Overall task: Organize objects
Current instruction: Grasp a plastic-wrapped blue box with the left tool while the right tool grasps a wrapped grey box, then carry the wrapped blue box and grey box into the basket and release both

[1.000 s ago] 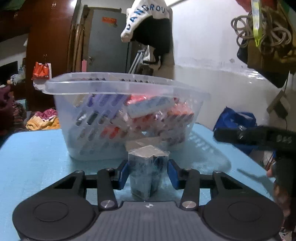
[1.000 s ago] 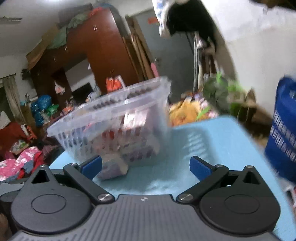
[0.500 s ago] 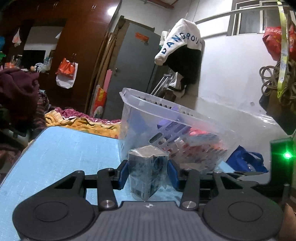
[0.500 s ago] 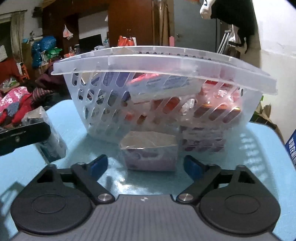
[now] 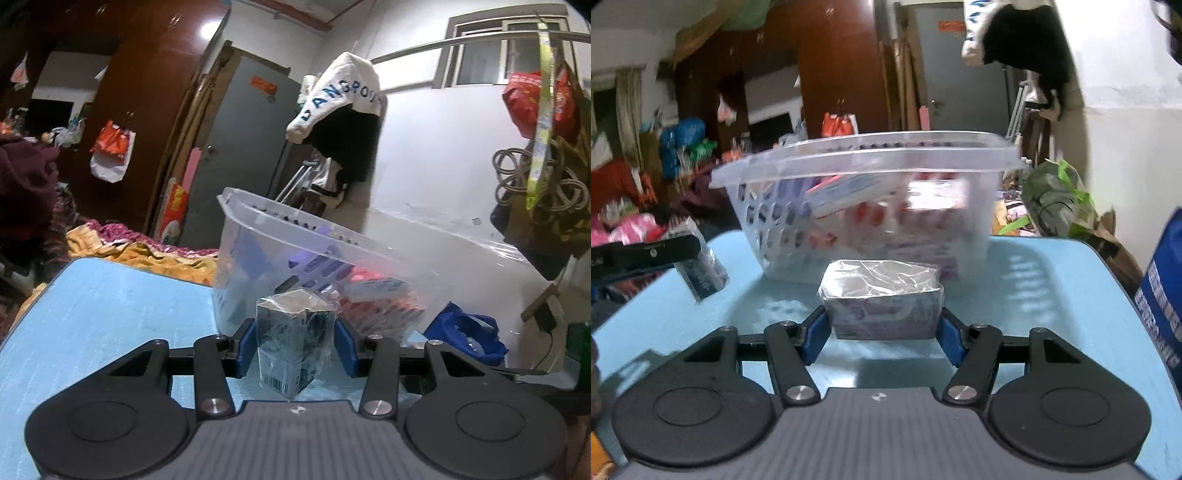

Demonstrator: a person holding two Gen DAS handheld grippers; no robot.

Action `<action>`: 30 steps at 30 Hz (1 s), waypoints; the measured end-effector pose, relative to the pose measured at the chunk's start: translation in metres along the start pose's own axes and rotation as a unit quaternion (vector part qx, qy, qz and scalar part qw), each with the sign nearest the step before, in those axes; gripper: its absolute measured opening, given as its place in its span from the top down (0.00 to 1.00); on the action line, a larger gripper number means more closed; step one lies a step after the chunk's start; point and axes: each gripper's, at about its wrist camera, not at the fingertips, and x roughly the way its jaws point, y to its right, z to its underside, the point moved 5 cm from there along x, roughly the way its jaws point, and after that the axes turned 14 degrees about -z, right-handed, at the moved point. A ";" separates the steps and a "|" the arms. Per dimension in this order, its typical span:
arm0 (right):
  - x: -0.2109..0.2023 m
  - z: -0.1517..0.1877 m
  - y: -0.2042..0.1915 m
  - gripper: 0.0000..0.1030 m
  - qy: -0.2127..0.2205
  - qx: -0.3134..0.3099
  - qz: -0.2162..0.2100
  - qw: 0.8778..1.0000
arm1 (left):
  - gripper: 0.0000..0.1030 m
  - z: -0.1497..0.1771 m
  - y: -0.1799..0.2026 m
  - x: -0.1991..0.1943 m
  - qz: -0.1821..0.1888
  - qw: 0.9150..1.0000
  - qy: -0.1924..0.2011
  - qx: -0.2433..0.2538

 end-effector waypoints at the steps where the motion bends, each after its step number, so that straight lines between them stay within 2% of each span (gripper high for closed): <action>1: -0.004 0.001 0.002 0.37 0.004 0.005 -0.004 1.000 | 0.52 0.001 0.001 -0.001 0.003 1.000 0.001 0.001; 8: -0.013 0.008 0.000 0.37 0.039 0.015 -0.033 0.999 | 0.52 0.002 0.008 -0.006 0.022 1.000 0.011 0.018; 12: -0.020 0.009 -0.012 0.37 0.066 -0.021 -0.022 0.997 | 0.52 0.002 0.006 -0.006 0.024 1.000 0.011 0.010; 16: -0.022 0.009 -0.021 0.37 0.073 -0.055 -0.018 0.996 | 0.52 0.002 0.005 -0.007 0.029 0.999 0.012 0.009; 19: -0.031 0.009 -0.025 0.37 0.107 -0.066 -0.014 0.992 | 0.52 -0.002 0.002 -0.021 0.038 0.998 0.050 -0.004; 21: -0.038 0.003 -0.030 0.37 0.110 -0.050 -0.042 0.992 | 0.52 -0.012 0.003 -0.033 0.056 0.996 0.065 -0.017; 23: -0.049 -0.025 -0.041 0.37 0.134 -0.061 -0.064 0.987 | 0.52 -0.036 0.007 -0.041 0.063 0.994 0.085 -0.033; 25: -0.052 -0.067 -0.049 0.37 0.152 -0.086 -0.039 0.984 | 0.52 -0.070 0.022 -0.036 0.065 0.993 0.090 -0.031; 27: -0.030 -0.115 -0.050 0.37 0.121 -0.101 -0.034 0.987 | 0.52 -0.101 0.043 -0.019 0.051 0.995 0.088 -0.009; 30: 0.016 -0.159 -0.035 0.37 0.074 -0.102 -0.003 0.992 | 0.52 -0.135 0.067 0.024 0.007 0.998 0.060 0.020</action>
